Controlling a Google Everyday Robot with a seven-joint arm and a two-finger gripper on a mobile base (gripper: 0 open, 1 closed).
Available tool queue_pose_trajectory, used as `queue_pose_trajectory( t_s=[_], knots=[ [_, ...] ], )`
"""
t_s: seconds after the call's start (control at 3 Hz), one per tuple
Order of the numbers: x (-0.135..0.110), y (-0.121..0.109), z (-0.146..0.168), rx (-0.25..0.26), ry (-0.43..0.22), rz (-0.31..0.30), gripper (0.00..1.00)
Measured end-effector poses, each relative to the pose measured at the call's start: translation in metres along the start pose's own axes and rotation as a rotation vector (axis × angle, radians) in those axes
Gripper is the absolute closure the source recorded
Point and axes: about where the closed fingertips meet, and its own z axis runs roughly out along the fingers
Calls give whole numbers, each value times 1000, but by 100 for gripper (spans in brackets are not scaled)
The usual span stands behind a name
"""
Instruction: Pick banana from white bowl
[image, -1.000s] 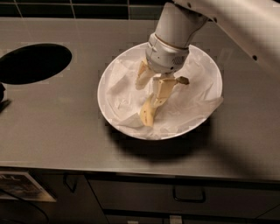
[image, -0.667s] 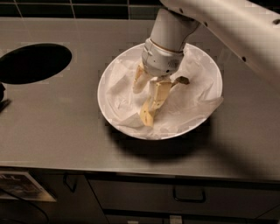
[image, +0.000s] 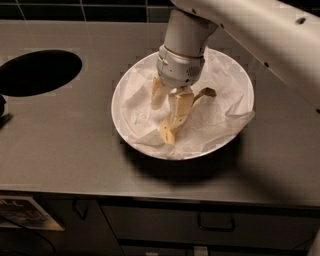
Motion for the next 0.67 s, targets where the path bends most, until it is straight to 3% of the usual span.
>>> queue_pose_trajectory(
  t_s=[0.67],
  knots=[
    [-2, 1, -1, -5, 30, -19, 46]
  ],
)
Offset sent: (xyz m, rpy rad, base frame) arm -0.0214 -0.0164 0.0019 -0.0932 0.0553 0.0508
